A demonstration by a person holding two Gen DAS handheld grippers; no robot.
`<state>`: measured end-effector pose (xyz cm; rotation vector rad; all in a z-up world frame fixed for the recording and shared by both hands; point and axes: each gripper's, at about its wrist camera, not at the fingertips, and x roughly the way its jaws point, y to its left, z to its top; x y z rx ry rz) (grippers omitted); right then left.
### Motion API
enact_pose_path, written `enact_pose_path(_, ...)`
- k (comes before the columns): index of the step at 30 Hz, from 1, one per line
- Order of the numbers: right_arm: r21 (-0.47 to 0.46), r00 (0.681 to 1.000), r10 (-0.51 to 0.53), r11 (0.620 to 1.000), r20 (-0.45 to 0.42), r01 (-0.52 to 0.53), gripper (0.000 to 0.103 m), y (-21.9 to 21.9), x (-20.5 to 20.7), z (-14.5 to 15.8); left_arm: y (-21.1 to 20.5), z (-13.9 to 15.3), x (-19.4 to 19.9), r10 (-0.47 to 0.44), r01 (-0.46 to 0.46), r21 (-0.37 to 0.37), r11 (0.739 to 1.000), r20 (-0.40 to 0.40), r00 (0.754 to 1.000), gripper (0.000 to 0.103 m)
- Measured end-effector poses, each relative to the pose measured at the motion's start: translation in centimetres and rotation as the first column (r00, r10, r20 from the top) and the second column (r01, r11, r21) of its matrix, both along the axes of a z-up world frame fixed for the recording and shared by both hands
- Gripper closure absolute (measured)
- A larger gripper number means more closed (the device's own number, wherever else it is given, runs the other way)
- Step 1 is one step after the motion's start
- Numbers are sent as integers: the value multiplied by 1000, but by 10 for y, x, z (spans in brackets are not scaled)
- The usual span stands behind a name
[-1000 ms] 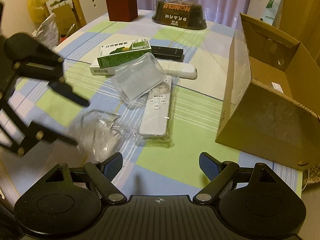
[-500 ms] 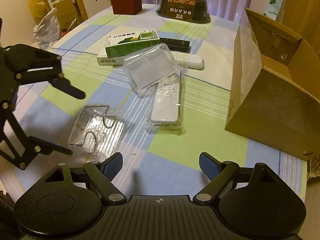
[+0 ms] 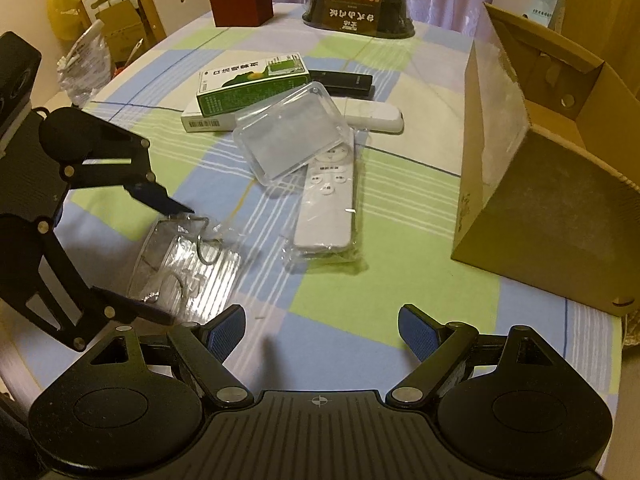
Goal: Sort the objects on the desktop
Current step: 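Close the right gripper on the bagged white remote while the left gripper holds the packaging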
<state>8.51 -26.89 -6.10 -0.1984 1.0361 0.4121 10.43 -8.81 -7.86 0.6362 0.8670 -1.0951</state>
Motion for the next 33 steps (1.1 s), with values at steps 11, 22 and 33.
enact_pose_path(11,3,998,-29,1000,52,29,17,28,39,-8,48,14,12,148,-148,30,988,31,989,38)
enact_pose_path(22,-46,997,-46,998,60,49,20,44,86,-29,73,11,16,270,-271,32,962,26,963,38)
enact_pose_path(33,-27,997,-81,996,-15,81,65,26,69,-26,66,9,14,275,-275,21,961,21,961,38)
